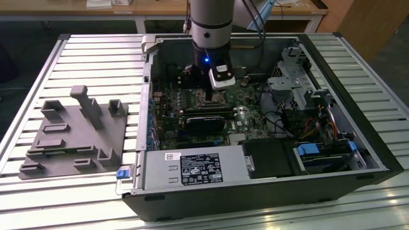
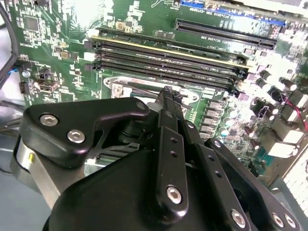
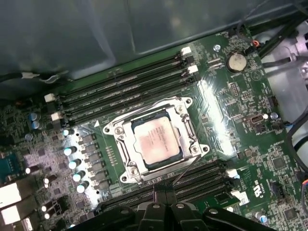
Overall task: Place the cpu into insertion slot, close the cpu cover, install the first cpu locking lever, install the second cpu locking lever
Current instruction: 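Install the second cpu locking lever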
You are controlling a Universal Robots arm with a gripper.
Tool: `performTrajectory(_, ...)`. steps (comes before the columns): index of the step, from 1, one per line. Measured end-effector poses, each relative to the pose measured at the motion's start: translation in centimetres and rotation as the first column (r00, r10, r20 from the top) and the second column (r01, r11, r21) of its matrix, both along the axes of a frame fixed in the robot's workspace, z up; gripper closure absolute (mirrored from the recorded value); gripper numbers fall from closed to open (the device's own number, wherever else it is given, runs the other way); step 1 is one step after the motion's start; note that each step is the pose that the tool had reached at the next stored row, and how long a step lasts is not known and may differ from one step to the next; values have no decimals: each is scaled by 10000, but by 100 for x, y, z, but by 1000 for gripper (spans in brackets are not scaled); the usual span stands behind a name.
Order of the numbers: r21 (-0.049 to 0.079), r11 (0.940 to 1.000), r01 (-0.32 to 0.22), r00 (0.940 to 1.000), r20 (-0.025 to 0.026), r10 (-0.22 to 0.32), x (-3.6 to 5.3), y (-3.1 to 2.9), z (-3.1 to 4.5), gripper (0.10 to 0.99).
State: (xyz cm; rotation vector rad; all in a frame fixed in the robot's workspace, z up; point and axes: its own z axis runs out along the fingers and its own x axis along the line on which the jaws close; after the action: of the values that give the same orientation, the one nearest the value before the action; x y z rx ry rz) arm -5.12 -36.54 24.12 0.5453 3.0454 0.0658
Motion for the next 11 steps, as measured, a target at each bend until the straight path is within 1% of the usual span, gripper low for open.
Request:
performTrajectory(4,0,9994,-342,9994,0,342,-8,-20,-10,980)
performTrajectory(8,12,9988,-490,9988,0,490,-60,-52,-33,980)
performTrajectory(9,45,9986,-523,9986,3,523,-72,-57,-44,980)
performTrajectory(11,155,9981,-596,9982,8,596,-88,-65,-64,980)
